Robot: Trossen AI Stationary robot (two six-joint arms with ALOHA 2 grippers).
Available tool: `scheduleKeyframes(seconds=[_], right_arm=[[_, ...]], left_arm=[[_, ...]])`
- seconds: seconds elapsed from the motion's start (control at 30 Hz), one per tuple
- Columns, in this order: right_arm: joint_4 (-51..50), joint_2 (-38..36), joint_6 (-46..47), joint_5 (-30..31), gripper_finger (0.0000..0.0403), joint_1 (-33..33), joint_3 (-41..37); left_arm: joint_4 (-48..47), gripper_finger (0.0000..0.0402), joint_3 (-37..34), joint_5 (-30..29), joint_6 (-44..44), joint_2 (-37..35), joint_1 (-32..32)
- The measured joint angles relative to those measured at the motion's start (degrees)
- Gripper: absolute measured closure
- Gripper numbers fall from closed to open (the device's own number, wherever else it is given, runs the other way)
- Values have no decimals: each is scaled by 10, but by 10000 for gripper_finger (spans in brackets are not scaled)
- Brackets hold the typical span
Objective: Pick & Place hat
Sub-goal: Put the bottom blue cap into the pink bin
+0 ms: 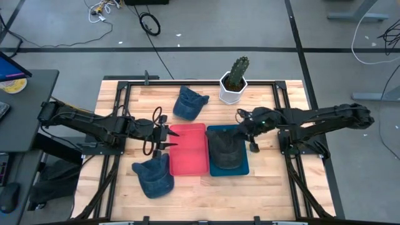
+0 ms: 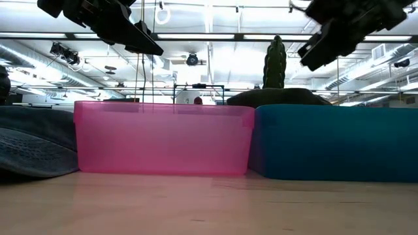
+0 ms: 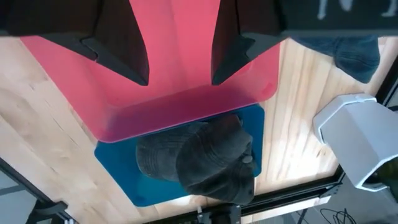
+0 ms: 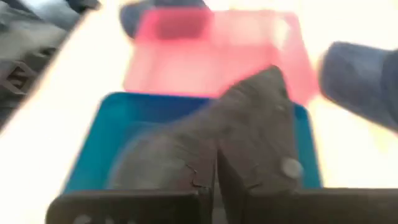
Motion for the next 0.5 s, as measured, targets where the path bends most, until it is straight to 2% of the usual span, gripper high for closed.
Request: scheduleKeyframes(seconds=[0.2, 0.5], right_arm=[[49, -108, 15, 22, 383, -1, -75], [139, -269, 9, 24, 383, -1, -178]], left_arm=[[1, 225, 0, 0, -5, 0, 0], [11, 225, 0, 0, -3, 1, 0]])
